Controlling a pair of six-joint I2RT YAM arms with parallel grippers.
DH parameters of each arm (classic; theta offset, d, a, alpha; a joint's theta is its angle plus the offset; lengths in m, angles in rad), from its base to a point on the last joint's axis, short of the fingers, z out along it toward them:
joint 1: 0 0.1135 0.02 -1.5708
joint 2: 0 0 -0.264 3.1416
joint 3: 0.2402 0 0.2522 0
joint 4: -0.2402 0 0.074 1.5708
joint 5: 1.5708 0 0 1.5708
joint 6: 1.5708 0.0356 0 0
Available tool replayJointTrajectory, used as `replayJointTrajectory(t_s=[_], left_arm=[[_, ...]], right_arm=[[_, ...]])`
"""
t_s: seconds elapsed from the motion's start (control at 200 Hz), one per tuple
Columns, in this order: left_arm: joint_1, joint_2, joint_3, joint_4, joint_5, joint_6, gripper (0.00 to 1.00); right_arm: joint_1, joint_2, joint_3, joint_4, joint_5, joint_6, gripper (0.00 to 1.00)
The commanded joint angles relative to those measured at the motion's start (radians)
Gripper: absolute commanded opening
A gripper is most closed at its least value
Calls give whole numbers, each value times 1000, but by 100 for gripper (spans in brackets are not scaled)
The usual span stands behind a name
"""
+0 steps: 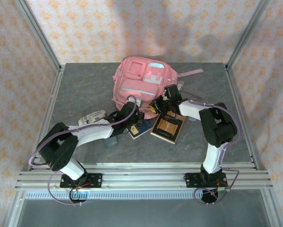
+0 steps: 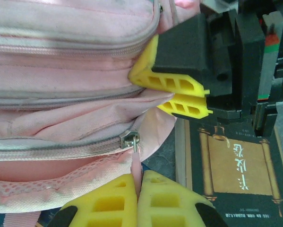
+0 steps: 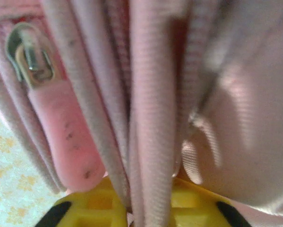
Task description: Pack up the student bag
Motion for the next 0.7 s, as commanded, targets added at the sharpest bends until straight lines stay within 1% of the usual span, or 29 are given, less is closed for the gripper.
replayJointTrajectory(t_s=[0.0,0.09,0.175,0.265,0.39,0.471,0.546,0.596,0.691], left_arm=[[-21,10,12,11,-30,-7,0],[-8,8,9,-23,-76,-3,0],[31,-3,-12,-43,-101,-1,0],[106,-30,-57,-48,-116,-5,0],[237,-82,-119,-60,-136,-13,0],[294,-112,-139,-76,-143,-10,0],[303,-137,-133,-103,-147,1,0],[302,-155,-130,-117,-125,2,0],[291,-204,-145,-130,-114,-4,0]], right_arm=[[6,9,27,83,19,14,0],[-2,-10,17,76,32,2,0],[-18,-33,-1,81,29,-2,0],[-40,-65,-28,83,30,-8,0],[-71,-114,-79,101,31,-7,0],[-78,-131,-91,106,28,-14,0],[-75,-128,-87,126,-2,-18,0],[-69,-119,-73,147,-35,-20,0],[-40,-92,-2,143,-93,-58,0]])
